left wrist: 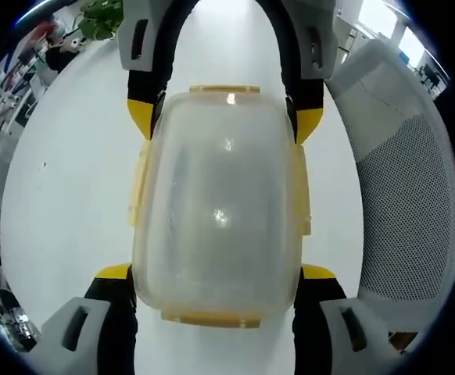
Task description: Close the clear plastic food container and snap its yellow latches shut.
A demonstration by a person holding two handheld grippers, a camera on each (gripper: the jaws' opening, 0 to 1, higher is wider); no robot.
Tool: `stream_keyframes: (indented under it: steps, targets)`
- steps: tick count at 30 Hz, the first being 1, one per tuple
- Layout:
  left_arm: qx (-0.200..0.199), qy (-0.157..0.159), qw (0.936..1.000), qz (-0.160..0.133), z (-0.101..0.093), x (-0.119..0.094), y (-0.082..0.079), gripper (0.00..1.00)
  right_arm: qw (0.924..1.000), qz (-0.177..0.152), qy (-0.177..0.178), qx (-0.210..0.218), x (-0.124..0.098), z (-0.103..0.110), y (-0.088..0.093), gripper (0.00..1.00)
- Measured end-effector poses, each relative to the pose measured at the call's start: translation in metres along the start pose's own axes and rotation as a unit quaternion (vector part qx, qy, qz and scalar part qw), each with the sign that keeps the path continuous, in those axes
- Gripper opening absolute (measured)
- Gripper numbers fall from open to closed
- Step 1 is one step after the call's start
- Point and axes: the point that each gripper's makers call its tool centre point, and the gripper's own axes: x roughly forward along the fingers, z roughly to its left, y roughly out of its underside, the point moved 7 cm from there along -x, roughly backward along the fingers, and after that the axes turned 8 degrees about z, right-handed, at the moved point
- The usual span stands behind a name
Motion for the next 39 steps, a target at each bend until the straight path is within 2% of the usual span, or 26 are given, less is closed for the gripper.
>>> stream_keyframes:
  steps: [14,39]
  targets:
    - [0.003,-0.002,1.0,0.007,0.011,0.001,-0.001,0.83,0.9999,-0.011,0.001,0.006,0.001,-0.012,0.001,0.78]
    - [-0.001,-0.005,0.9999,0.013,0.032,0.003,-0.001,0.83,1.0,-0.008,0.001,0.006,0.002,-0.033,0.0,0.78]
